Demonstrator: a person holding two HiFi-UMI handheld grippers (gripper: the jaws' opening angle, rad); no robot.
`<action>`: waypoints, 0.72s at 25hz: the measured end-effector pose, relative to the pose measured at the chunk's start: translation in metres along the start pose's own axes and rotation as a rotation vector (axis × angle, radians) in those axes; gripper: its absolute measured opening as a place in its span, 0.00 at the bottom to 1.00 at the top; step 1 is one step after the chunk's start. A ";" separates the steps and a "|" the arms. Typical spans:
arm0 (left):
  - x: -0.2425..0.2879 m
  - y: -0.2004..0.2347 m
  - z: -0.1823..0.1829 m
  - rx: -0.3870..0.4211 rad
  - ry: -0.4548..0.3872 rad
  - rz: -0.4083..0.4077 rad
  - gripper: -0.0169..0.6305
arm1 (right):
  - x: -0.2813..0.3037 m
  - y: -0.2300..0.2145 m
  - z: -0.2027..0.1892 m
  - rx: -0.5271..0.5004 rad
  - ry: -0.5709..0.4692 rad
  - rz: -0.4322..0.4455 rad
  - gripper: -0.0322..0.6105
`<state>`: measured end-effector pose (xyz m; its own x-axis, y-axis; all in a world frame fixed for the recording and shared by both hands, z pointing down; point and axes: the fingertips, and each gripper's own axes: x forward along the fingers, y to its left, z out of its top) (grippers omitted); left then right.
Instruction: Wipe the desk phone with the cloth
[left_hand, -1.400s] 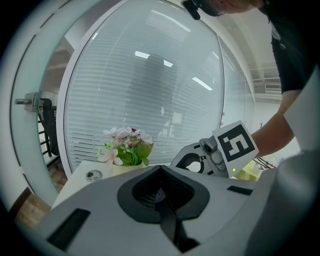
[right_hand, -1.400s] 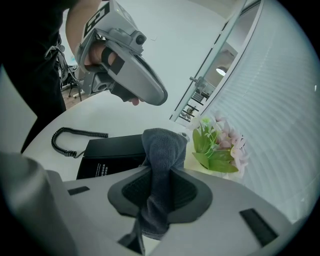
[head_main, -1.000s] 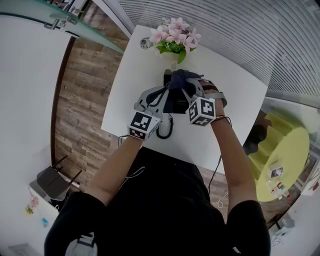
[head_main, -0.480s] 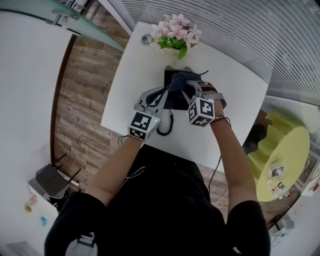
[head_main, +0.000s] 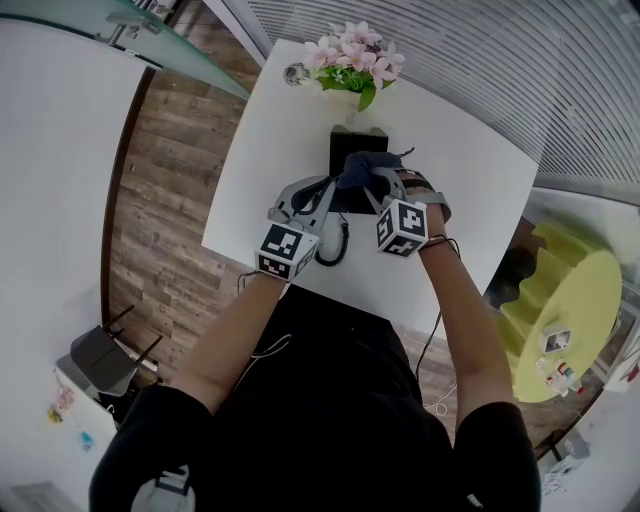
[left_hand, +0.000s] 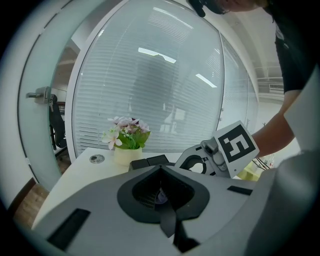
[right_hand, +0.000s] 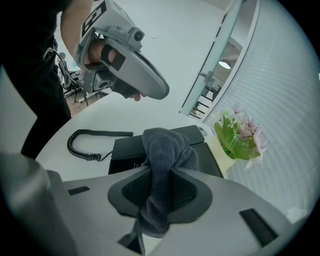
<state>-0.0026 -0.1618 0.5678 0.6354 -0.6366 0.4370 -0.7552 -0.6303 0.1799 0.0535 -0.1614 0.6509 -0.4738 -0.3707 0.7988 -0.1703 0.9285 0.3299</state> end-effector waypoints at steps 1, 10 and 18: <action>0.000 -0.001 -0.001 -0.002 0.001 -0.002 0.04 | 0.000 0.002 0.000 0.003 0.001 0.000 0.21; -0.007 -0.010 -0.022 0.011 0.029 0.002 0.04 | 0.000 0.020 -0.003 0.004 0.012 0.007 0.21; -0.013 -0.013 -0.035 0.013 0.039 0.015 0.04 | 0.001 0.032 -0.006 0.000 0.022 0.019 0.21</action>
<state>-0.0062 -0.1299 0.5902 0.6174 -0.6284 0.4733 -0.7622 -0.6268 0.1622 0.0530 -0.1318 0.6658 -0.4578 -0.3532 0.8159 -0.1616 0.9355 0.3143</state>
